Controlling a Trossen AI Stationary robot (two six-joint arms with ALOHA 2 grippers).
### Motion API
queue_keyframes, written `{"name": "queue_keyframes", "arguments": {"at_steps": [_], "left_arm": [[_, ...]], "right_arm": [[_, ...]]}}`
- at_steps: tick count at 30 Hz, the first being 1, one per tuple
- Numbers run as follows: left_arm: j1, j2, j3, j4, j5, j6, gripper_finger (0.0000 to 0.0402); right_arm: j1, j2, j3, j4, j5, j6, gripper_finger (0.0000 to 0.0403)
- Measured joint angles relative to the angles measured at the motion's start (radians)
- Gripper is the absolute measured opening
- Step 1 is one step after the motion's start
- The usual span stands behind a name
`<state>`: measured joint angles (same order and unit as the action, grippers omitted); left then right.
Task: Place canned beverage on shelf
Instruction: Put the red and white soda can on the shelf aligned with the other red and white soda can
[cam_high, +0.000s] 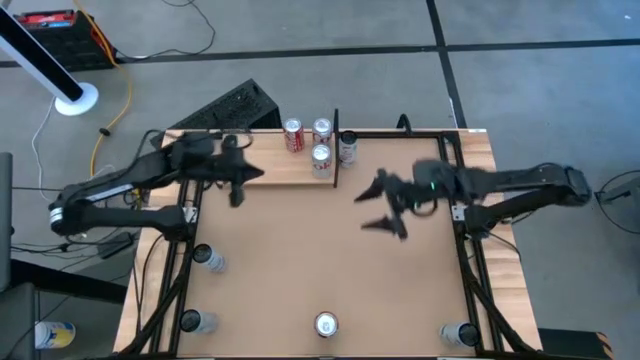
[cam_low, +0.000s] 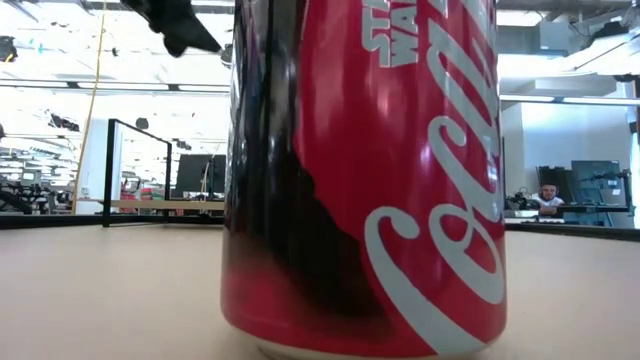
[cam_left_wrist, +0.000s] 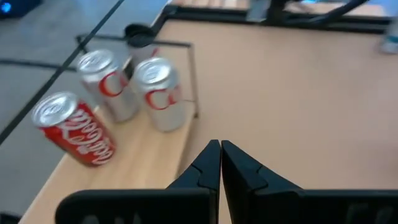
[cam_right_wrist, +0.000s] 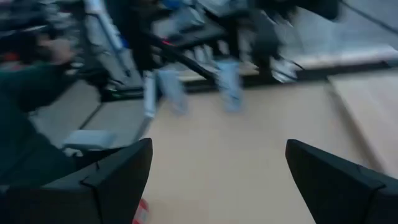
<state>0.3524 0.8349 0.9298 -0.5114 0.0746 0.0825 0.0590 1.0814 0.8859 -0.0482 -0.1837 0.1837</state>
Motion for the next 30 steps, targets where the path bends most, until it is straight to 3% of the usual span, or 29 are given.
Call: {"name": "queue_keyframes", "arguments": {"at_steps": [6,12,19,26,30], "left_arm": [[-0.076,-0.138,0.0,-0.055,-0.001,0.006,0.0],[-0.092,-0.218,-0.047,-0.07,-0.002,0.043,0.0],[-0.091,-0.284,-0.148,-0.059,-0.025,0.107,0.0017],[-0.091,-0.347,-0.208,-0.074,-0.046,0.116,0.0063],[-0.091,-0.391,-0.217,-0.114,-0.05,0.122,0.0091]], "right_arm": [[0.281,0.101,0.0,0.229,0.203,-0.071,0.0391],[0.4,0.28,0.0,0.33,0.321,-0.075,0.0391],[0.43,0.488,0.082,0.323,0.285,-0.02,0.0391],[0.452,0.62,0.201,0.278,0.127,-0.122,0.0391],[0.445,0.666,0.238,0.252,0.109,-0.156,0.0391]]}}
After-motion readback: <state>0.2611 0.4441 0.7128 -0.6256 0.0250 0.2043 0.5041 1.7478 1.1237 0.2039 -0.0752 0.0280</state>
